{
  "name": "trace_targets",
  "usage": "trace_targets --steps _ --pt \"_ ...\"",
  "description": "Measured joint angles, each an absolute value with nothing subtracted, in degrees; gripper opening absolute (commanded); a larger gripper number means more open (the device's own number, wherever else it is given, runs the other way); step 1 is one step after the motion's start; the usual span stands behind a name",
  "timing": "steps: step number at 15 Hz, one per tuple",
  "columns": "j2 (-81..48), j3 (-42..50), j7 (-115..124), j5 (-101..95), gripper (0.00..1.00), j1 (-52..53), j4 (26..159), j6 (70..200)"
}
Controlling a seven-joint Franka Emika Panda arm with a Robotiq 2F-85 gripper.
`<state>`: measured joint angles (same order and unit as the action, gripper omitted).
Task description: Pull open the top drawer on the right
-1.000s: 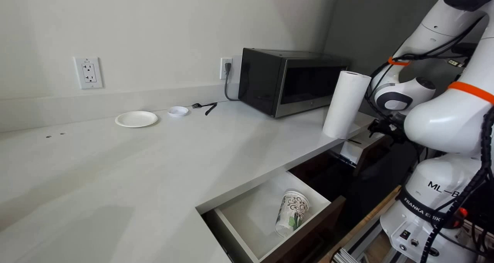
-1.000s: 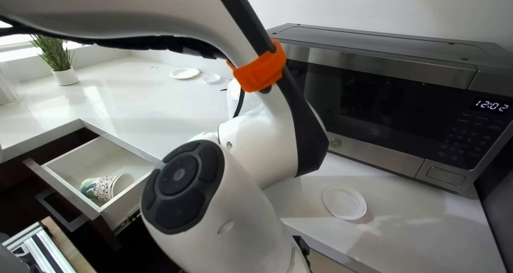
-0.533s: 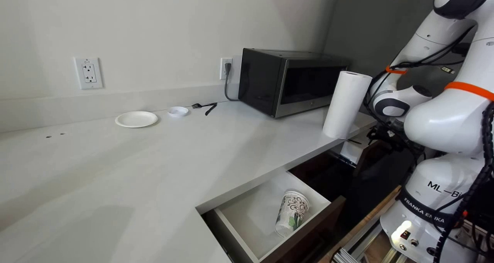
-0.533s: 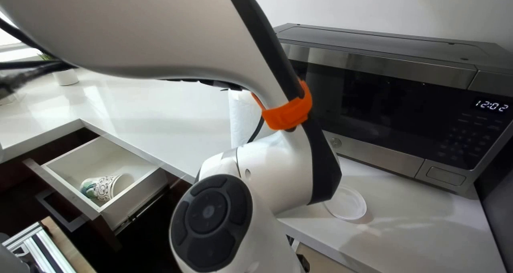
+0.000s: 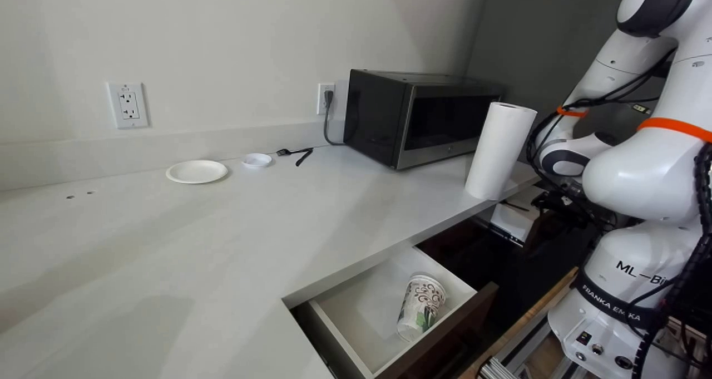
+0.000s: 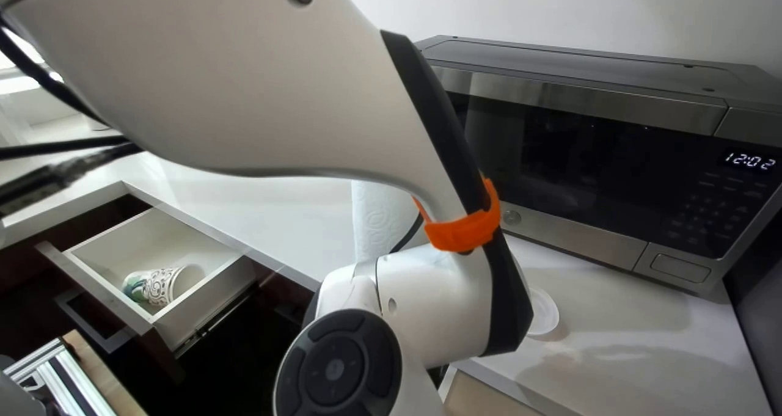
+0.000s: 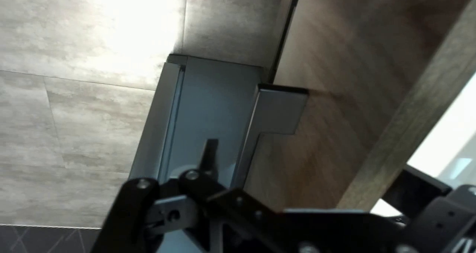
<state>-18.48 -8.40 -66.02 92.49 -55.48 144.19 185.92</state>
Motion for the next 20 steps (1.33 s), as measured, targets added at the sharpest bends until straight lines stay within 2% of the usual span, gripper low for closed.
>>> trace_targets --steps 6,11,15,20 --pt "-17.11 -5.05 -66.16 92.47 1.0 -57.85 147.3 185.25" --pt "-7.93 -5.96 -66.42 92.45 1.0 -58.94 148.58 178.45" --pt "-0.21 -8.85 -66.42 91.6 1.0 -56.54 153.1 183.1" --pt "0.0 -10.38 -69.29 82.9 1.0 -54.96 156.91 187.29"
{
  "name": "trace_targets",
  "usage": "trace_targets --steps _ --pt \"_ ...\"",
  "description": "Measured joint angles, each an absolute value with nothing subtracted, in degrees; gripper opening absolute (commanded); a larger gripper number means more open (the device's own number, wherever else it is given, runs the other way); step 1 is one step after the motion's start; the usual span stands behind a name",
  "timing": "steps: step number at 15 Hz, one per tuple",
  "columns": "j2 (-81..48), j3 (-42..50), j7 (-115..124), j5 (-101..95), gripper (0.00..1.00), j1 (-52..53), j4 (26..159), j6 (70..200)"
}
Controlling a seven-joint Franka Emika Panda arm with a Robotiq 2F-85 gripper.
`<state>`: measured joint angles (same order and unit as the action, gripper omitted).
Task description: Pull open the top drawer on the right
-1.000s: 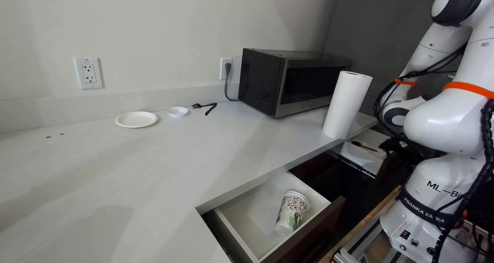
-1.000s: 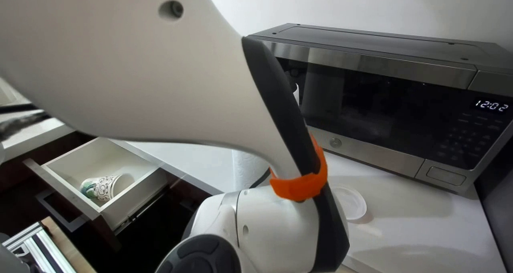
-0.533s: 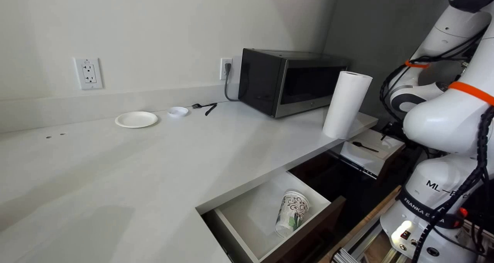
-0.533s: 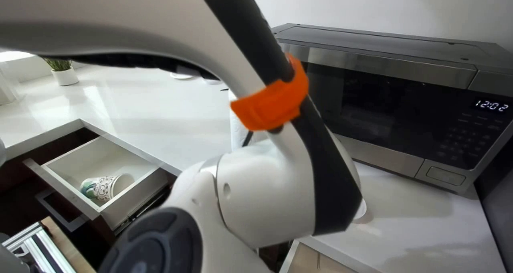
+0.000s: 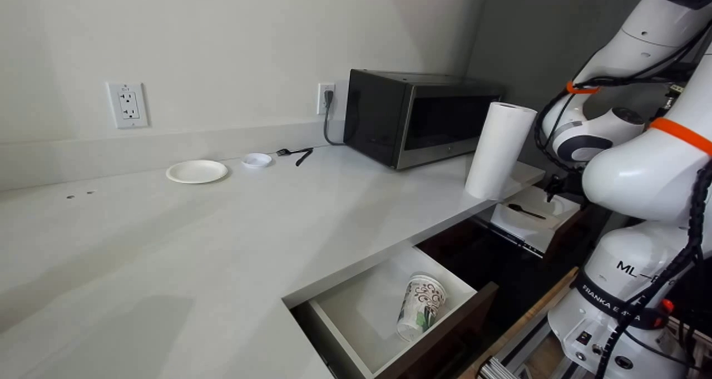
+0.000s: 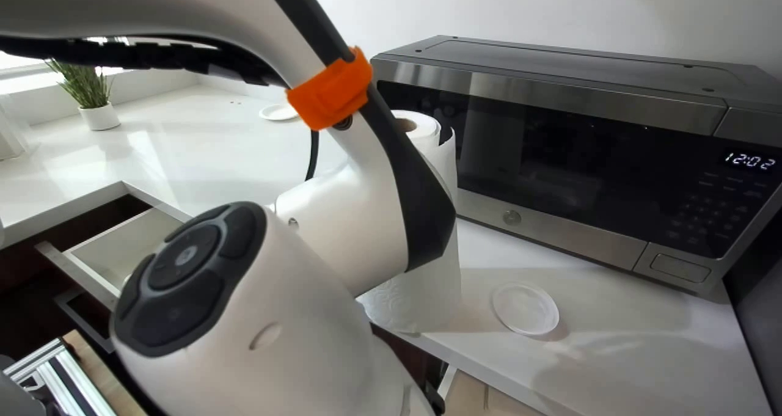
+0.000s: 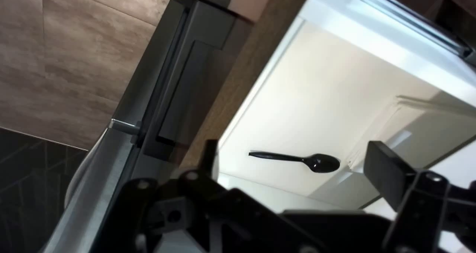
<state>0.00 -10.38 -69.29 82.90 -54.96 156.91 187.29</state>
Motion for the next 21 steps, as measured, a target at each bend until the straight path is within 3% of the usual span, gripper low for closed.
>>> trace_targets --steps 9,13,21 --pt "-0.07 0.52 -78.44 51.59 1.0 -58.51 157.65 177.24" --pt "0.24 9.33 -76.71 32.74 1.0 -54.23 157.34 172.91" --pt "0.15 8.19 -67.64 27.9 1.0 -52.95 156.34 173.22"
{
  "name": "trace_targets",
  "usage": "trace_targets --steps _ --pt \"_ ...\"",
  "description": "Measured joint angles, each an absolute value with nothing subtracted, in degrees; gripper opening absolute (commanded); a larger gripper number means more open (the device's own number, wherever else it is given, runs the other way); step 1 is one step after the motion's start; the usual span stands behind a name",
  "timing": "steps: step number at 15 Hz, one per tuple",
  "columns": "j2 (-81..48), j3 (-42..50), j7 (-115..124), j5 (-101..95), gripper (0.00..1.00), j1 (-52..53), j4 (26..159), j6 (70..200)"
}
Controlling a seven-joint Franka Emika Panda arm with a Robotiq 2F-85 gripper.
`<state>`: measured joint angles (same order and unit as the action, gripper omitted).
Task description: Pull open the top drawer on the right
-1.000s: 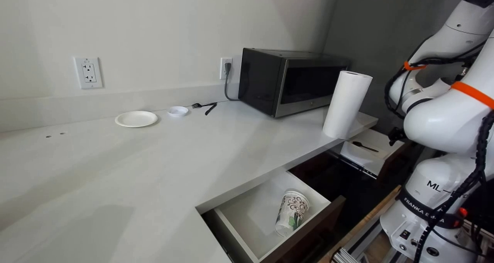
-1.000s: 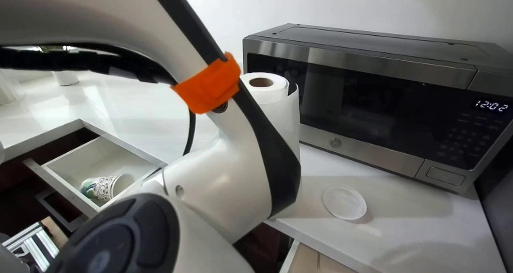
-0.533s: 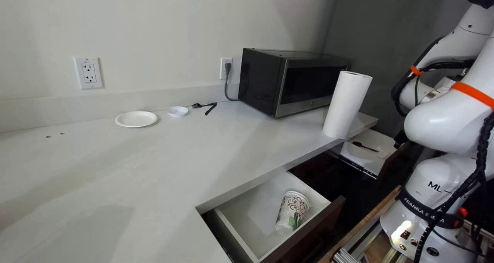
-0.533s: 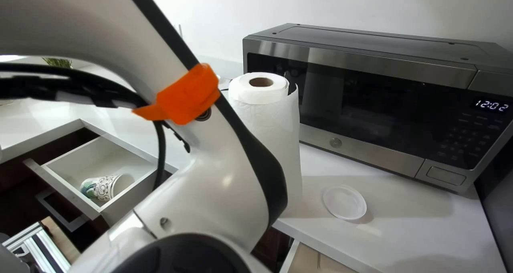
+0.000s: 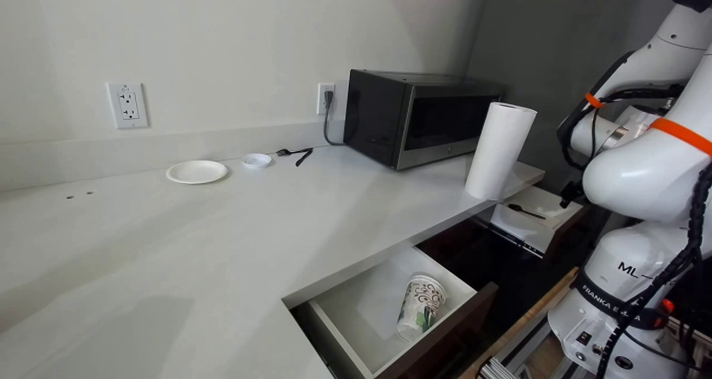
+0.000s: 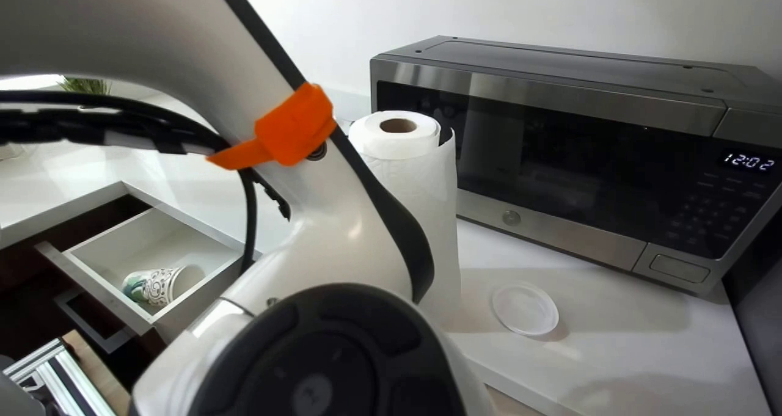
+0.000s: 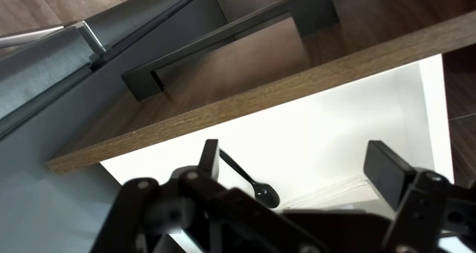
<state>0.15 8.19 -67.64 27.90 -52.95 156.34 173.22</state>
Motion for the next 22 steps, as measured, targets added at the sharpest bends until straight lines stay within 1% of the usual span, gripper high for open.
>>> trace_targets --steps 4,7,9,11,14,16,19,22 --pt "-4.64 7.35 -64.06 21.54 1.0 -51.76 154.72 174.57" --pt "-9.43 9.58 -59.83 15.53 1.0 -49.72 152.49 175.08" --pt "-11.87 13.47 -55.99 10.78 1.0 -47.13 151.18 175.09" --pt "-13.48 20.58 -51.63 5.12 1.0 -42.56 150.32 174.75" --pt "-14.97 30.4 -45.82 -0.89 1.0 -35.14 148.49 170.42" --pt "-16.14 35.37 -41.67 -5.21 1.0 -31.3 147.24 166.93" --pt "-16.79 38.25 -36.11 -10.83 1.0 -29.34 145.73 162.77" --pt "-16.48 38.86 -33.35 -13.62 1.0 -28.94 145.05 160.08"
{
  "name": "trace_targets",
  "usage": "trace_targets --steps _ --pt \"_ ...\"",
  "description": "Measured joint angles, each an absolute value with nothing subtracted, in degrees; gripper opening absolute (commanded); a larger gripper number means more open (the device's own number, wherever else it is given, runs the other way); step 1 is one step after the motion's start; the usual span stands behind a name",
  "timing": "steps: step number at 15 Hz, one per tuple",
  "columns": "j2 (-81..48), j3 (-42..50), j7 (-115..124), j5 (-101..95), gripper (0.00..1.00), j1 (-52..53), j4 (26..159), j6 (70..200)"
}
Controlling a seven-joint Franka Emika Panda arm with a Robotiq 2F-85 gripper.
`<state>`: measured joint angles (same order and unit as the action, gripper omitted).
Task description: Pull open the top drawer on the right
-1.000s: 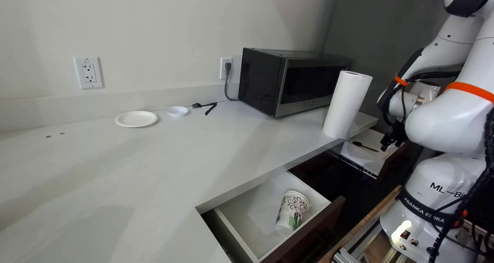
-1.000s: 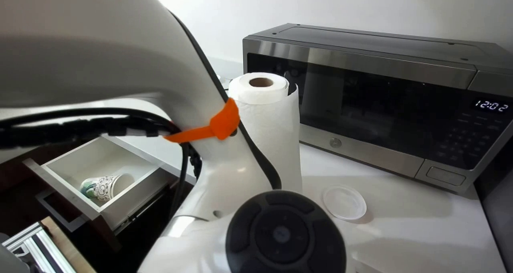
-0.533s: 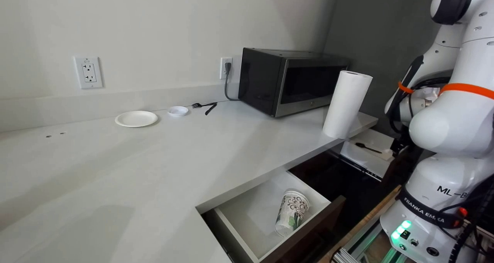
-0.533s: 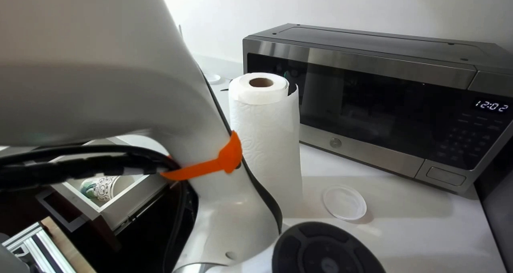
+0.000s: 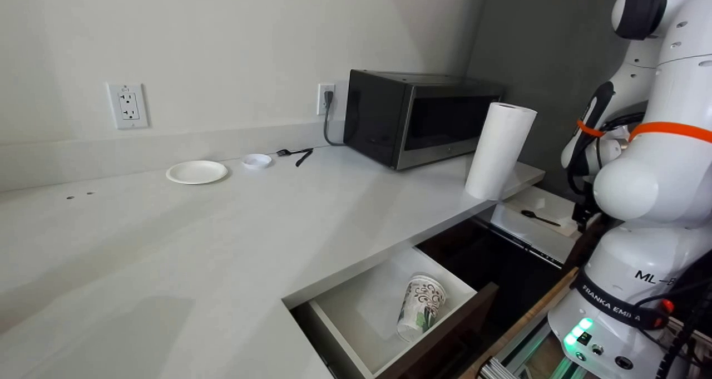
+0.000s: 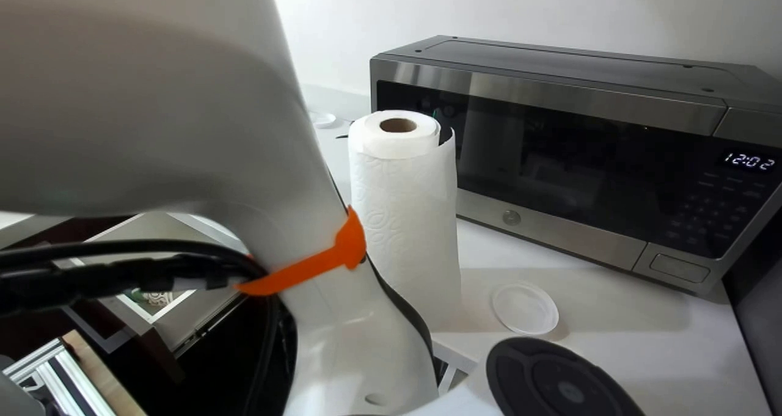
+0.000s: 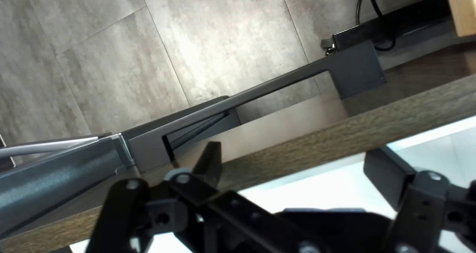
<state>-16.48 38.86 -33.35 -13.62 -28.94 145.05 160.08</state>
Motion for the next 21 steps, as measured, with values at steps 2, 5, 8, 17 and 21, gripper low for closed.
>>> trace_targets --steps 2,5,8,17,21 --pt "-15.04 38.86 -32.52 -14.5 1.0 -28.84 145.41 159.61" --pt "-10.71 38.89 -31.27 -16.92 1.0 -28.23 146.99 159.62" --pt "-6.43 37.73 -30.99 -17.7 1.0 -27.66 148.42 159.67" --pt "-7.39 31.56 -45.67 -9.1 1.0 -28.31 148.98 159.22" --pt "-9.5 31.27 -48.77 -9.52 1.0 -30.01 148.28 158.81"
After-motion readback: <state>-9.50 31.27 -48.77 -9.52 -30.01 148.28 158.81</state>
